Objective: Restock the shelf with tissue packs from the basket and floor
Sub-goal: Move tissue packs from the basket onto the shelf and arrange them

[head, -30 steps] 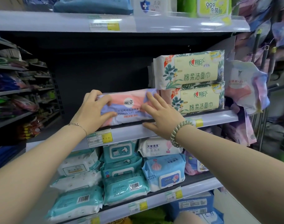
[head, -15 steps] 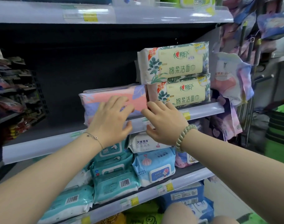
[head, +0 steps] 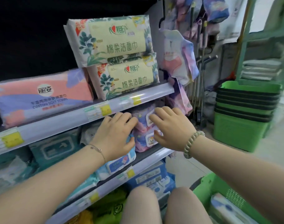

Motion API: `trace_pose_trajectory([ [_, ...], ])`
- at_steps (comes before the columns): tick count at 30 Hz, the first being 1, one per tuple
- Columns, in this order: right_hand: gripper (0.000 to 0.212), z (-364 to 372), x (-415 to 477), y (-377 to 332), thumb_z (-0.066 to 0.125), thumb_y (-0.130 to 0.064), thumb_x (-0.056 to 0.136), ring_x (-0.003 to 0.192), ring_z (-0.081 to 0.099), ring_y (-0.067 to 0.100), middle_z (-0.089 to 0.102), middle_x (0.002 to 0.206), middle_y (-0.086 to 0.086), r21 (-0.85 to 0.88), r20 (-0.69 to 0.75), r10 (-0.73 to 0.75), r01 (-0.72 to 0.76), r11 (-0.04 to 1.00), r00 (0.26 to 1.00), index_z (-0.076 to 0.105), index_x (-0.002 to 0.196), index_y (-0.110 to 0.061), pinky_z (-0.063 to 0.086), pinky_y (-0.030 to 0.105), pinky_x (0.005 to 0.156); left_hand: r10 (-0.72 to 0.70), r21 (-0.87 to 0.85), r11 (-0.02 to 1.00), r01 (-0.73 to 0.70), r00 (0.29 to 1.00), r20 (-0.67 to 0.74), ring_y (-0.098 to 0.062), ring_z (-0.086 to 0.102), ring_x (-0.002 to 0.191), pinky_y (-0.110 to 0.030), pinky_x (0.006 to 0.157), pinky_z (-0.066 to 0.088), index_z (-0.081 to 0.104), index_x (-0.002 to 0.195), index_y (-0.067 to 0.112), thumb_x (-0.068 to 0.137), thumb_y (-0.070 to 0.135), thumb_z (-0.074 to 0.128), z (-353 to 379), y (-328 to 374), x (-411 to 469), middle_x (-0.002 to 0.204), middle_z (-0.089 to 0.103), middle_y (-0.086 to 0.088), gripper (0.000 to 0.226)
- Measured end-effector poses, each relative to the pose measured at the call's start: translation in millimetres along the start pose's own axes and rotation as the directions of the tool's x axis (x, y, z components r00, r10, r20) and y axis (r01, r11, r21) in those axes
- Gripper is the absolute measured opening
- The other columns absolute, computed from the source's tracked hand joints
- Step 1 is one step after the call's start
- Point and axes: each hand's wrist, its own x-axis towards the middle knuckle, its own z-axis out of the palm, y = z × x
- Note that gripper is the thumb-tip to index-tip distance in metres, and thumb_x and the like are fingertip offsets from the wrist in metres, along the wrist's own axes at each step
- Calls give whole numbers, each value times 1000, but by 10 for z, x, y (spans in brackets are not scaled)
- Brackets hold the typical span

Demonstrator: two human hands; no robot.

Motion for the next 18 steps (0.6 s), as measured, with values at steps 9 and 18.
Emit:
trace_pose_trajectory([
  [9, 33, 401, -807, 524, 49, -38, 74, 84, 53, 28, 55, 95, 4, -75, 196, 195, -183, 980, 961, 56, 97, -16, 41, 37, 68, 127, -163, 980, -113, 989, 76, -25, 57, 84, -35, 64, 45, 54, 102, 20, 69, 42, 41, 646, 753, 377, 94, 57, 1, 42],
  [18, 36, 672, -1603, 874, 57, -35, 73, 89, 55, 29, 56, 101, 6, -111, 359, 327, -308, 945, 874, 55, 103, -15, 45, 40, 74, 256, -348, 922, -172, 944, 211, -18, 45, 113, -34, 88, 37, 43, 125, 27, 80, 42, 47, 1081, 1634, 680, 120, 47, 6, 48],
])
